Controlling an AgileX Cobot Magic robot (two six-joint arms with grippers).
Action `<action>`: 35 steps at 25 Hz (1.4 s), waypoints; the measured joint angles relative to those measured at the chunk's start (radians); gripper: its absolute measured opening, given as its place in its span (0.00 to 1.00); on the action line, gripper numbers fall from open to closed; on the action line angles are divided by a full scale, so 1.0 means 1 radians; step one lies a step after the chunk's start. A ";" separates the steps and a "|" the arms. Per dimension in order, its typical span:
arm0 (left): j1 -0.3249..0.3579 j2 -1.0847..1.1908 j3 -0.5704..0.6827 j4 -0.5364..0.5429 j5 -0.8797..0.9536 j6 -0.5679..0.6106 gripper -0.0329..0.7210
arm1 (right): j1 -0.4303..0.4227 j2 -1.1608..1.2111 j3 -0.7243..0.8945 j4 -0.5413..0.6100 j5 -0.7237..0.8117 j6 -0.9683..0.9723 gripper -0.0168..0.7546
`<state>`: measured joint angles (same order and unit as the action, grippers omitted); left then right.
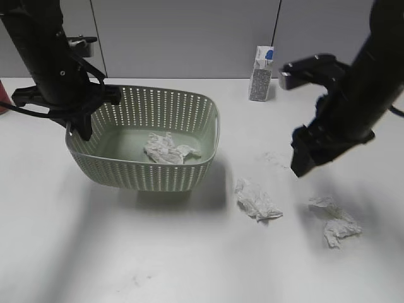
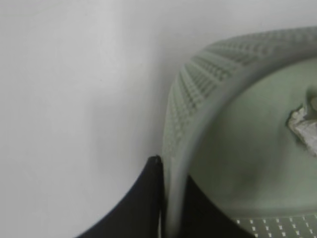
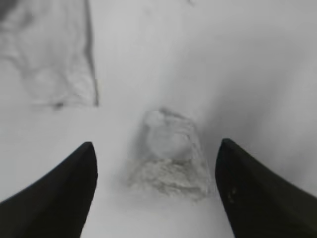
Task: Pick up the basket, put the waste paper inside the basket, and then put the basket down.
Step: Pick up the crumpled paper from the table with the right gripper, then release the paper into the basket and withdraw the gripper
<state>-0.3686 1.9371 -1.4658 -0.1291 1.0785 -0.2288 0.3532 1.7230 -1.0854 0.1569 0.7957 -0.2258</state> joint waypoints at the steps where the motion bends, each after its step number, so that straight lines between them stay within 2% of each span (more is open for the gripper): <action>1: 0.000 0.000 0.000 0.001 0.000 0.000 0.05 | -0.022 0.000 0.060 0.001 -0.041 0.009 0.78; 6: 0.000 0.000 0.000 0.001 -0.002 0.000 0.05 | -0.062 -0.001 0.308 0.006 -0.301 0.037 0.78; 13: 0.000 0.000 0.000 0.007 -0.007 0.000 0.05 | -0.062 -0.006 0.515 0.006 -0.683 0.051 0.78; 15: 0.000 0.000 0.000 0.007 -0.009 0.000 0.05 | -0.062 -0.009 0.537 0.008 -0.738 0.052 0.75; 17: 0.000 0.000 0.000 0.007 -0.009 0.000 0.05 | -0.062 -0.009 0.545 0.011 -0.761 0.053 0.66; 20: 0.000 0.000 0.000 0.007 -0.009 0.000 0.05 | -0.062 -0.009 0.544 0.015 -0.766 0.055 0.38; 22: 0.000 0.000 0.000 0.007 -0.009 0.000 0.05 | -0.062 -0.010 0.530 0.016 -0.743 0.055 0.15; 23: 0.000 0.000 0.000 0.007 -0.009 0.000 0.05 | -0.062 -0.011 0.517 0.016 -0.717 0.055 0.11; 29: 0.000 0.000 0.000 0.009 -0.009 0.000 0.05 | -0.062 -0.097 0.334 0.032 -0.521 0.055 0.11; 32: 0.000 0.000 0.000 0.009 -0.009 0.000 0.05 | -0.051 -0.140 0.171 0.112 -0.403 0.020 0.11; 35: 0.000 0.000 0.000 0.009 -0.009 0.000 0.05 | -0.002 -0.146 -0.024 0.216 -0.257 -0.080 0.11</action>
<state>-0.3686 1.9371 -1.4658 -0.1196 1.0694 -0.2288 0.3512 1.5770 -1.1092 0.3731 0.5390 -0.3058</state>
